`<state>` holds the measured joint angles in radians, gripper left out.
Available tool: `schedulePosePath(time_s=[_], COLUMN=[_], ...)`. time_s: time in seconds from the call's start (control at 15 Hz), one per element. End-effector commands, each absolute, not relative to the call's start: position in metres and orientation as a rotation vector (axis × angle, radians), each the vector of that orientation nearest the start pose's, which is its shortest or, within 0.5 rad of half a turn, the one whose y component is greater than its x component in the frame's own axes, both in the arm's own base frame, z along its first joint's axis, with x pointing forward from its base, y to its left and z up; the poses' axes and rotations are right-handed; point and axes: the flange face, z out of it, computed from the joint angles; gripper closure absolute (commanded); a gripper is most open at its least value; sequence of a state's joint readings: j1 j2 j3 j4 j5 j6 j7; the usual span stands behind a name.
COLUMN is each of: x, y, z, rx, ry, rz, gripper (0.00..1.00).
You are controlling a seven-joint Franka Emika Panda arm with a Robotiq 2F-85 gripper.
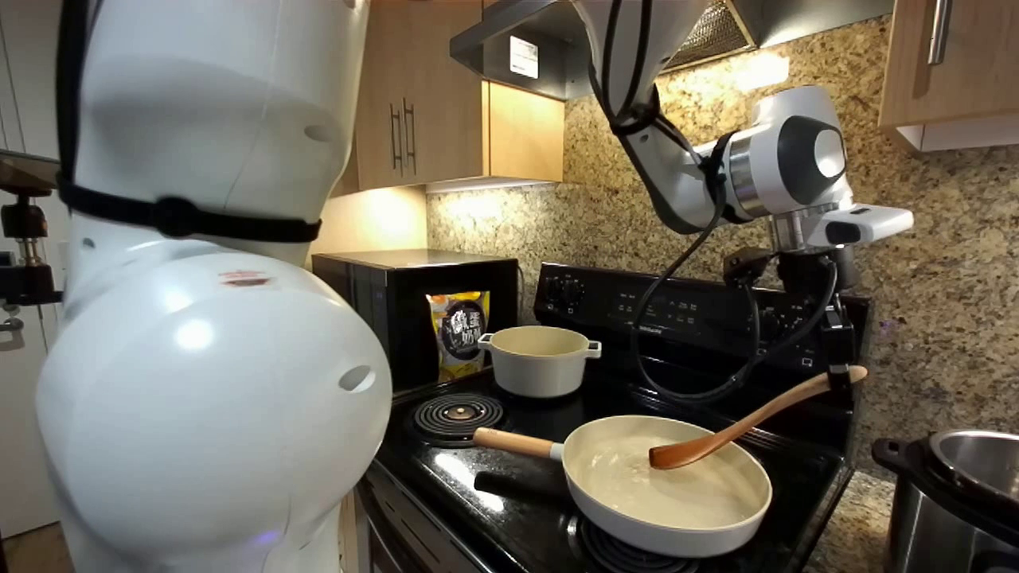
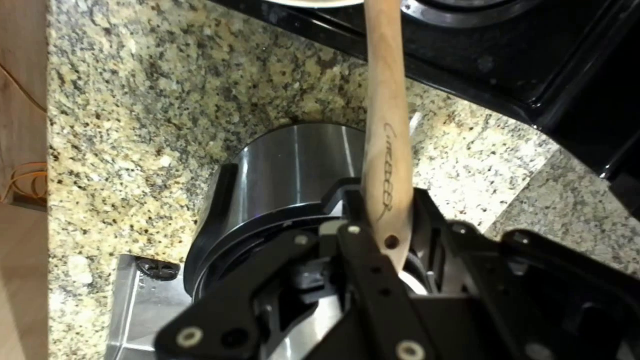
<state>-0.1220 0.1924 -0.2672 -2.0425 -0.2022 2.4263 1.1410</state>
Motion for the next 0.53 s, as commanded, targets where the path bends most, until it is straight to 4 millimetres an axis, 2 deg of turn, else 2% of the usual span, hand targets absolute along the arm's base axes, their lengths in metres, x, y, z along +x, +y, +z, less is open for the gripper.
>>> schedulePosePath(time_s=[0.0, 0.47], x=[0.571, 0.579], y=[-0.208, -0.175], z=[0.371, 0.338], rx=[-2.564, -2.629], ry=[2.0, 1.96], rz=[-0.391, -0.303], gripper=[0.89, 0.89])
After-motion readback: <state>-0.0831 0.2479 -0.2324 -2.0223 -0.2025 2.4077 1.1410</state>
